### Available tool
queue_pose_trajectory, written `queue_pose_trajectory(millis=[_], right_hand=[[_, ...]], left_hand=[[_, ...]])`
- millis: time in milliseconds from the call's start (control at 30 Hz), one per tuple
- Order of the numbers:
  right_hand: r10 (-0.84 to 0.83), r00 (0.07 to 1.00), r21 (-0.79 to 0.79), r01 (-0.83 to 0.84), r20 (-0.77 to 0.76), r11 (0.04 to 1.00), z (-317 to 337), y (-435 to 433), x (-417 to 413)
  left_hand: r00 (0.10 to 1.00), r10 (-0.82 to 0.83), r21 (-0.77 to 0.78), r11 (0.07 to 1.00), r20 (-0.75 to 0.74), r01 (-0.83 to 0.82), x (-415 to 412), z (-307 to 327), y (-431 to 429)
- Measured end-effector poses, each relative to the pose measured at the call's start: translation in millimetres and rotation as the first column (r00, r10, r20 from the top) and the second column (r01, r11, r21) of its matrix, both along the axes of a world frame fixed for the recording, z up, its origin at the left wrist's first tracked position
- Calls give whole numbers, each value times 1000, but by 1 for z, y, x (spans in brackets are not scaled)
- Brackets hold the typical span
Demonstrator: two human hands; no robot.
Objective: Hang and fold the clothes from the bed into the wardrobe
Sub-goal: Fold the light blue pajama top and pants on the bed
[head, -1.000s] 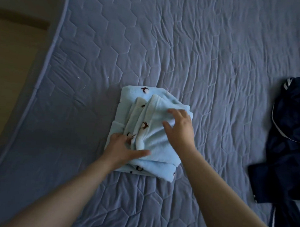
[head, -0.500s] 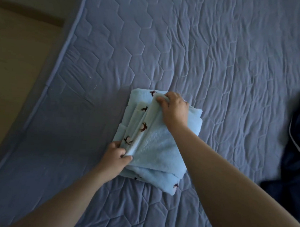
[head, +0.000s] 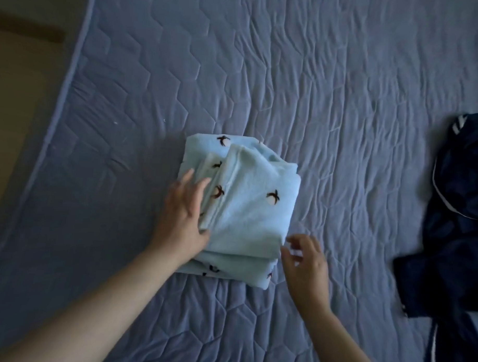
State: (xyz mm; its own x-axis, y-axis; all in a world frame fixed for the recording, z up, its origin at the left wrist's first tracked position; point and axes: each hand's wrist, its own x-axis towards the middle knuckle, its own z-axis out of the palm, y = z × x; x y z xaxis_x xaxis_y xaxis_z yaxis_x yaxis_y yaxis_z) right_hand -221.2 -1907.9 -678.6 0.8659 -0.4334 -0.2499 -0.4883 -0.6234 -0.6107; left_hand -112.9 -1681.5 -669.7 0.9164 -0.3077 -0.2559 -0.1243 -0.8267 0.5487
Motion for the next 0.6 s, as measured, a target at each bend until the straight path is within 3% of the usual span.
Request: queue_pose_trajectory(millis=[100, 167, 300, 400, 500, 600], right_hand=[[-31, 987, 59, 41, -159, 997, -11, 4, -31], [-56, 975, 65, 71, -217, 995, -19, 7, -38], [-101, 994, -37, 100, -51, 994, -27, 15, -29], [-82, 995, -69, 85, 52, 994, -26, 19, -19], [48, 991, -91, -37, 124, 995, -26, 7, -37], [180, 980, -183, -162, 89, 970, -24, 4, -74]], left_hand=[[893, -393, 36, 918, 221, 395, 15, 15, -28], [819, -551, 125, 834, 161, 537, 23, 15, -48], [823, -557, 309, 767, -113, 562, 34, -12, -64], [840, -525, 343, 770, -138, 538, 38, -31, -64], [845, -502, 354, 768, -183, 533, 44, -44, -65], [817, -511, 365, 731, -267, 577, 33, -54, -66]])
